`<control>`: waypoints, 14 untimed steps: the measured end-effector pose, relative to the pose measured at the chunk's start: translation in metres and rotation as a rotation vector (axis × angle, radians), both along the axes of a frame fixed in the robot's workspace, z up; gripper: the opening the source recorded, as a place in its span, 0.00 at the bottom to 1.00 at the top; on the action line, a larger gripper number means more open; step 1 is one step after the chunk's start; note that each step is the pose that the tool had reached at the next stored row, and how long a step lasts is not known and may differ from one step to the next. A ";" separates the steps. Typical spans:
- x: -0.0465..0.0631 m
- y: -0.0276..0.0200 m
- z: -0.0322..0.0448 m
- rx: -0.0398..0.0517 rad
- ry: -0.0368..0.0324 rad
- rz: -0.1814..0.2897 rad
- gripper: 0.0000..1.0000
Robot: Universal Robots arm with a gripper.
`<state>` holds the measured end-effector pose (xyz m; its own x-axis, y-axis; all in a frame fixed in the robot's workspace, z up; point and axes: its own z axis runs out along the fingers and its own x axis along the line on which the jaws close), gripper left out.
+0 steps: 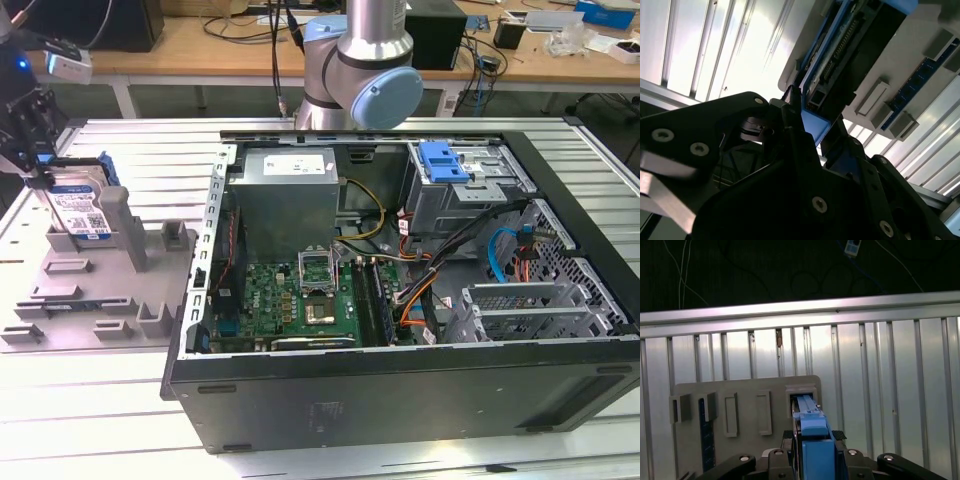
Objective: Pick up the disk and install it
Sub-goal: 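Pick up the disk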
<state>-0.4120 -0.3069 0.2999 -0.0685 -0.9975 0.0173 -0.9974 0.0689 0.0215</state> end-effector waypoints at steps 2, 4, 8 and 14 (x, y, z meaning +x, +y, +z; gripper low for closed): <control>0.000 0.0000 -0.0003 0.0001 0.0000 0.000 0.39; 0.000 0.0000 -0.0009 0.0001 0.0000 0.000 0.39; 0.000 0.0000 -0.0015 0.0001 0.0000 0.000 0.39; 0.000 0.0000 -0.0016 0.0001 -0.0001 0.000 0.39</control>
